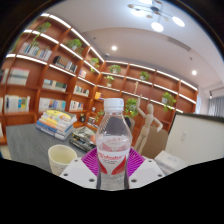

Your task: Pour water

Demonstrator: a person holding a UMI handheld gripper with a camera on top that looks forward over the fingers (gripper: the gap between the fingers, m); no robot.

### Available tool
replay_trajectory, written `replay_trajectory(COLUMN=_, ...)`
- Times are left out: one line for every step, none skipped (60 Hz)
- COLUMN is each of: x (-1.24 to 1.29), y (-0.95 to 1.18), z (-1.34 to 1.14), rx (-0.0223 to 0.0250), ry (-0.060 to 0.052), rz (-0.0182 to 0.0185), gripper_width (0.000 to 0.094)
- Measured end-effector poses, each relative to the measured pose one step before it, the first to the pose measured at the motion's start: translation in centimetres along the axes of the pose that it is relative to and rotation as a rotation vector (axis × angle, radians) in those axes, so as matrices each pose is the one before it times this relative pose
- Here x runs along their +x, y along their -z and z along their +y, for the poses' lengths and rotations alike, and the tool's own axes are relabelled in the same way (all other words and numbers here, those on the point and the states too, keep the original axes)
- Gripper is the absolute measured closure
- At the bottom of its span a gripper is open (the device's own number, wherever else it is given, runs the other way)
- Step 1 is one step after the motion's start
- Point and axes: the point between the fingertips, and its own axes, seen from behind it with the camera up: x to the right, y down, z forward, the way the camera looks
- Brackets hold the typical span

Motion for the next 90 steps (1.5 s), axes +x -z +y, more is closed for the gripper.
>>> replay_trajectory(x=0.372, y=0.003, z=0.342, rx=0.00939, ry=-0.0385, rz=-0.01667, gripper_width=0.0595)
replay_trajectory(x=0.019, y=-0.023, z=0.215, rx=0.00609, ry=-0.0374, rz=-0.01408, gripper_width=0.0596)
replay_trajectory(x=0.121, y=0.003, z=0.161, rx=0.00586, ry=-0.0341, rz=-0.00905, gripper_width=0.0595)
replay_trajectory(x=0.225, y=0.024, z=0.157, rx=0.00551, ry=-0.0319, rz=-0.00405, gripper_width=0.0595)
replay_trajectory(x=-0.828, y=-0.069, z=0.135, rx=0.00133, ry=-0.0331, rz=0.00045, gripper_width=0.0595)
replay_trajectory(x=0.952, y=0.279, z=0.190, rx=0.00299, ry=-0.0177, rz=-0.00618, gripper_width=0.0594)
replay_trajectory(x=0.088, y=-0.061, z=0.267, rx=0.00231, ry=-0.0189, rz=-0.00550, gripper_width=0.0595)
replay_trajectory(x=0.122, y=-0.049, z=0.236, rx=0.00316, ry=-0.0183, rz=-0.00525, gripper_width=0.0595)
replay_trajectory(x=0.179, y=-0.072, z=0.256, rx=0.00221, ry=-0.0168, rz=-0.00151, gripper_width=0.0594)
replay_trajectory(x=0.288, y=0.006, z=0.295, rx=-0.00076, ry=-0.0150, rz=-0.00040, gripper_width=0.0595)
replay_trajectory(x=-0.371, y=0.016, z=0.326, rx=-0.00535, ry=-0.0149, rz=0.00156, gripper_width=0.0595)
replay_trajectory(x=0.214, y=-0.067, z=0.484, rx=-0.00261, ry=-0.0080, rz=-0.00215, gripper_width=0.0596)
replay_trajectory(x=0.097, y=-0.064, z=0.319, rx=-0.00339, ry=-0.0085, rz=-0.00158, gripper_width=0.0596)
replay_trajectory(x=0.080, y=-0.063, z=0.336, rx=-0.00313, ry=-0.0083, rz=-0.00135, gripper_width=0.0596)
replay_trajectory(x=0.120, y=-0.026, z=0.368, rx=-0.00403, ry=-0.0081, rz=-0.00049, gripper_width=0.0595)
replay_trajectory(x=0.146, y=-0.054, z=0.424, rx=-0.00401, ry=-0.0085, rz=0.00034, gripper_width=0.0595)
replay_trajectory(x=0.138, y=0.026, z=0.384, rx=-0.00406, ry=-0.0086, rz=0.00098, gripper_width=0.0596)
replay_trajectory(x=0.118, y=-0.062, z=0.377, rx=-0.00329, ry=-0.0065, rz=0.00181, gripper_width=0.0596)
replay_trajectory(x=-0.035, y=-0.097, z=0.476, rx=-0.00269, ry=-0.0044, rz=0.00401, gripper_width=0.0596)
replay_trajectory(x=0.090, y=-0.058, z=0.397, rx=-0.00453, ry=-0.0041, rz=0.00174, gripper_width=0.0596)
replay_trajectory(x=0.090, y=-0.062, z=0.436, rx=-0.00446, ry=-0.0049, rz=0.00049, gripper_width=0.0596)
replay_trajectory(x=-0.157, y=0.153, z=0.364, rx=0.00519, ry=-0.0066, rz=-0.00449, gripper_width=0.0583)
replay_trajectory(x=-0.016, y=0.023, z=-0.573, rx=0.02840, ry=-0.0067, rz=-0.00511, gripper_width=0.0582)
replay_trajectory(x=0.293, y=0.066, z=0.074, rx=-0.00670, ry=-0.0012, rz=0.00269, gripper_width=0.0582)
replay_trajectory(x=-0.071, y=0.081, z=0.055, rx=0.00357, ry=-0.0009, rz=-0.00084, gripper_width=0.0582)
replay_trajectory(x=-0.040, y=0.045, z=-0.130, rx=0.00719, ry=-0.0033, rz=-0.00101, gripper_width=0.0582)
replay_trajectory(x=0.152, y=0.129, z=0.081, rx=-0.00272, ry=-0.0025, rz=0.00317, gripper_width=0.0582)
replay_trajectory(x=-0.005, y=0.046, z=-0.068, rx=0.00584, ry=0.0002, rz=0.00113, gripper_width=0.0583)
replay_trajectory(x=-0.058, y=0.011, z=0.015, rx=0.00338, ry=0.0018, rz=-0.00052, gripper_width=0.0583)
replay_trajectory(x=-0.043, y=-0.002, z=0.004, rx=0.00253, ry=0.0040, rz=-0.00078, gripper_width=0.0582)
replay_trajectory(x=-0.034, y=0.002, z=0.008, rx=0.00269, ry=0.0063, rz=0.00029, gripper_width=0.0583)
replay_trajectory(x=-0.012, y=0.003, z=0.015, rx=0.00043, ry=0.0076, rz=0.00116, gripper_width=0.0580)
replay_trajectory(x=-0.188, y=-0.052, z=-0.020, rx=-0.00045, ry=0.0051, rz=0.00194, gripper_width=0.0570)
replay_trajectory(x=-0.069, y=0.052, z=0.022, rx=-0.00021, ry=0.0066, rz=0.00154, gripper_width=0.0568)
replay_trajectory(x=-0.052, y=0.009, z=0.043, rx=-0.00045, ry=0.0071, rz=0.00237, gripper_width=0.0557)
replay_trajectory(x=-0.017, y=0.003, z=0.017, rx=-0.00014, ry=0.0068, rz=0.00401, gripper_width=0.0533)
replay_trajectory(x=-0.061, y=-0.047, z=-0.056, rx=0.00132, ry=0.0080, rz=0.00311, gripper_width=0.0527)
replay_trajectory(x=-0.059, y=-0.029, z=0.054, rx=-0.00095, ry=0.0094, rz=0.00111, gripper_width=0.0499)
replay_trajectory(x=-0.037, y=0.018, z=0.016, rx=-0.00087, ry=0.0073, rz=0.00297, gripper_width=0.0475)
replay_trajectory(x=0.025, y=0.014, z=-0.001, rx=-0.00111, ry=0.0066, rz=0.00565, gripper_width=0.0461)
replay_trajectory(x=0.031, y=0.037, z=0.067, rx=-0.00494, ry=0.0065, rz=0.00514, gripper_width=0.0444)
replay_trajectory(x=-0.021, y=0.051, z=-0.038, rx=-0.00569, ry=0.0054, rz=0.00123, gripper_width=0.0430)
replay_trajectory(x=-0.109, y=0.053, z=0.002, rx=-0.00518, ry=0.0070, rz=0.00006, gripper_width=0.0419)
replay_trajectory(x=-0.114, y=0.053, z=0.039, rx=-0.00472, ry=0.0089, rz=-0.00125, gripper_width=0.0408)
replay_trajectory(x=-0.091, y=0.088, z=0.057, rx=-0.00522, ry=0.0094, rz=-0.00082, gripper_width=0.0392)
replay_trajectory(x=-0.047, y=0.095, z=0.024, rx=-0.00534, ry=0.0085, rz=0.00049, gripper_width=0.0375)
replay_trajectory(x=-0.013, y=0.126, z=0.021, rx=-0.00584, ry=0.0073, rz=0.00186, gripper_width=0.0348)
replay_trajectory(x=0.068, y=0.170, z=0.030, rx=-0.00648, ry=0.0034, rz=0.00542, gripper_width=0.0314)
replay_trajectory(x=0.165, y=0.181, z=0.069, rx=-0.00524, ry=0.0007, rz=0.00859, gripper_width=0.0272)
replay_trajectory(x=0.162, y=0.197, z=0.004, rx=-0.00383, ry=0.0000, rz=0.00950, gripper_width=0.0236)
replay_trajectory(x=0.180, y=0.244, z=-0.047, rx=-0.00147, ry=-0.0008, rz=0.01053, gripper_width=0.0200)
replay_trajectory(x=-0.115, y=0.443, z=-0.119, rx=0.00013, ry=-0.0010, rz=0.00896, gripper_width=0.0170)
replay_trajectory(x=0.052, y=0.314, z=-0.074, rx=-0.00021, ry=-0.0017, rz=0.00711, gripper_width=0.0157)
replay_trajectory(x=0.076, y=0.348, z=-0.048, rx=-0.00071, ry=-0.0016, rz=0.00746, gripper_width=0.0148)
replay_trajectory(x=0.129, y=0.401, z=-0.056, rx=-0.00035, ry=-0.0020, rz=0.00864, gripper_width=0.0148)
replay_trajectory(x=0.128, y=0.409, z=-0.084, rx=0.00070, ry=-0.0026, rz=0.00865, gripper_width=0.0149)
replay_trajectory(x=0.257, y=0.461, z=-0.053, rx=-0.00104, ry=-0.0035, rz=0.00990, gripper_width=0.0150)
replay_trajectory(x=0.131, y=0.498, z=-0.026, rx=-0.00020, ry=-0.0043, rz=0.00896, gripper_width=0.0149)
replay_trajectory(x=0.104, y=0.480, z=-0.056, rx=0.00041, ry=-0.0058, rz=0.00895, gripper_width=0.0149)
replay_trajectory(x=0.032, y=0.526, z=-0.084, rx=0.00007, ry=-0.0064, rz=0.01013, gripper_width=0.0149)
replay_trajectory(x=0.160, y=0.457, z=-0.043, rx=-0.00011, ry=-0.0066, rz=0.00936, gripper_width=0.0151)
replay_trajectory(x=0.172, y=0.498, z=-0.017, rx=-0.00156, ry=-0.0060, rz=0.00963, gripper_width=0.0150)
replay_trajectory(x=0.156, y=0.493, z=-0.003, rx=-0.00194, ry=-0.0055, rz=0.00969, gripper_width=0.0149)
replay_trajectory(x=0.131, y=0.532, z=-0.038, rx=-0.00103, ry=-0.0059, rz=0.00940, gripper_width=0.0147)
replay_trajectory(x=0.222, y=0.462, z=0.058, rx=-0.00036, ry=-0.0067, rz=0.00928, gripper_width=0.0147)
replay_trajectory(x=0.067, y=0.602, z=-0.059, rx=-0.00089, ry=-0.0066, rz=0.01202, gripper_width=0.0149)
replay_trajectory(x=0.251, y=0.442, z=0.000, rx=-0.00148, ry=-0.0068, rz=0.01197, gripper_width=0.0150)
replay_trajectory(x=0.264, y=0.437, z=-0.012, rx=-0.00115, ry=-0.0055, rz=0.01275, gripper_width=0.0149)
replay_trajectory(x=0.255, y=0.440, z=-0.037, rx=-0.00005, ry=-0.0041, rz=0.01206, gripper_width=0.0151)
replay_trajectory(x=0.227, y=0.444, z=-0.062, rx=0.00003, ry=-0.0027, rz=0.01176, gripper_width=0.0149)
replay_trajectory(x=0.230, y=0.506, z=-0.083, rx=-0.00007, ry=-0.0017, rz=0.01159, gripper_width=0.0148)
replay_trajectory(x=0.293, y=0.393, z=-0.056, rx=0.00045, ry=-0.0013, rz=0.01284, gripper_width=0.0149)
replay_trajectory(x=0.299, y=0.387, z=-0.073, rx=0.00128, ry=-0.0020, rz=0.01302, gripper_width=0.0150)
replay_trajectory(x=0.280, y=0.368, z=-0.089, rx=0.00188, ry=-0.0025, rz=0.01151, gripper_width=0.0149)
replay_trajectory(x=0.246, y=0.345, z=-0.109, rx=0.00251, ry=-0.0028, rz=0.00972, gripper_width=0.0150)
replay_trajectory(x=0.186, y=0.294, z=-0.085, rx=0.00242, ry=-0.0022, rz=0.00809, gripper_width=0.0149)
replay_trajectory(x=0.178, y=0.282, z=-0.085, rx=0.00185, ry=-0.0019, rz=0.00717, gripper_width=0.0147)
replay_trajectory(x=0.164, y=0.304, z=-0.104, rx=0.00139, ry=-0.0018, rz=0.00668, gripper_width=0.0147)
replay_trajectory(x=0.190, y=0.305, z=-0.104, rx=0.00134, ry=-0.0023, rz=0.00591, gripper_width=0.0147)
replay_trajectory(x=0.141, y=0.295, z=-0.101, rx=0.00165, ry=-0.0035, rz=0.00443, gripper_width=0.0147)
replay_trajectory(x=0.100, y=0.312, z=-0.081, rx=0.00126, ry=-0.0045, rz=0.00258, gripper_width=0.0148)
replay_trajectory(x=0.067, y=0.272, z=-0.110, rx=0.00103, ry=-0.0045, rz=0.00184, gripper_width=0.0148)
replay_trajectory(x=0.043, y=0.305, z=-0.136, rx=-0.00081, ry=-0.0042, rz=0.00081, gripper_width=0.0147)
replay_trajectory(x=0.043, y=0.262, z=-0.041, rx=0.00049, ry=-0.0028, rz=-0.00270, gripper_width=0.0148)
replay_trajectory(x=0.029, y=0.215, z=-0.021, rx=-0.00109, ry=-0.0015, rz=-0.00219, gripper_width=0.0148)
replay_trajectory(x=0.010, y=0.217, z=0.033, rx=-0.00286, ry=0.0000, rz=-0.00048, gripper_width=0.0148)
replay_trajectory(x=0.013, y=0.168, z=0.022, rx=-0.00273, ry=0.0001, rz=-0.00051, gripper_width=0.0149)
replay_trajectory(x=0.006, y=0.169, z=-0.034, rx=-0.00144, ry=0.0001, rz=-0.00036, gripper_width=0.0148)
replay_trajectory(x=-0.021, y=0.175, z=-0.038, rx=-0.00029, ry=-0.0005, rz=-0.00103, gripper_width=0.0148)
replay_trajectory(x=-0.008, y=0.165, z=-0.039, rx=0.00007, ry=-0.0011, rz=-0.00216, gripper_width=0.0148)
